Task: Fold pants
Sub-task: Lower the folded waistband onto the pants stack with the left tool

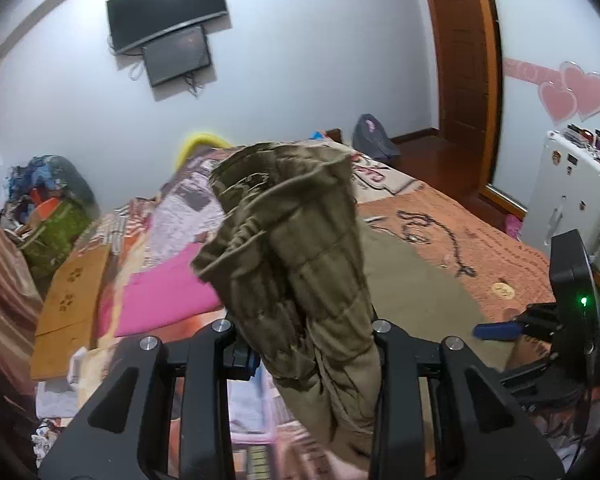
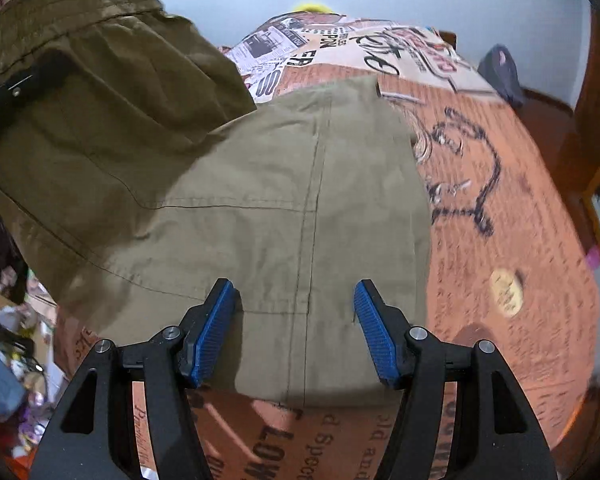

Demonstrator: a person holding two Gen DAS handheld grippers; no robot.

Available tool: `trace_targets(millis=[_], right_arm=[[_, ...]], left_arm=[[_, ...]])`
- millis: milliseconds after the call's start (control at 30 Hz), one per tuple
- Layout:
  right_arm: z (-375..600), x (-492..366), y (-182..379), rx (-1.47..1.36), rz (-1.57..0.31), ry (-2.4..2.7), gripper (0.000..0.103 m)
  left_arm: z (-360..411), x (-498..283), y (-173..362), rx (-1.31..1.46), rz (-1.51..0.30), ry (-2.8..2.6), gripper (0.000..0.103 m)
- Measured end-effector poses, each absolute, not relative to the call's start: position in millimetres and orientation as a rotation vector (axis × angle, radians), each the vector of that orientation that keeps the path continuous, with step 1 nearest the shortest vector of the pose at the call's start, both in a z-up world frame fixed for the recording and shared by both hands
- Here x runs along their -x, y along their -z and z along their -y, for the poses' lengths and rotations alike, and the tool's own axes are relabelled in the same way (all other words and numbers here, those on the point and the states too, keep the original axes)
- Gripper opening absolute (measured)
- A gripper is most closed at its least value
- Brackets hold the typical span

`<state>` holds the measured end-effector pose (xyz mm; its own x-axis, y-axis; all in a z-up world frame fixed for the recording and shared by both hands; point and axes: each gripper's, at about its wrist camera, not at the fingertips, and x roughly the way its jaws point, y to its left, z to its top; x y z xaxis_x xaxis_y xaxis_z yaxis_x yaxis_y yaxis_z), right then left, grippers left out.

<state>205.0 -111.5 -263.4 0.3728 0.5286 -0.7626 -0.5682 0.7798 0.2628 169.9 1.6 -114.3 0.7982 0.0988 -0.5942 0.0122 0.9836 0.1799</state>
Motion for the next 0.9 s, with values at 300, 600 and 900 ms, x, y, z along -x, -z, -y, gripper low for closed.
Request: trace_targets(millis=[300, 600, 900], right_arm=[[149.3, -192.7, 252.4, -0.019, -0.918, -0.669, 0.060], [196.1, -202.0, 266.9, -0.094, -0.951, -0.564, 0.060], [202.1, -196.4, 266.3, -0.108, -0.941, -0.559, 0.060]], left_arm=[[57.9, -190.2, 135.5, -0.259, -0.715, 0.064, 0.031], [94.3, -204.9, 176.3, -0.269, -0.839, 0.159, 0.032], [116.0, -203.2, 209.9, -0.296, -0.914, 0.149, 0.072]])
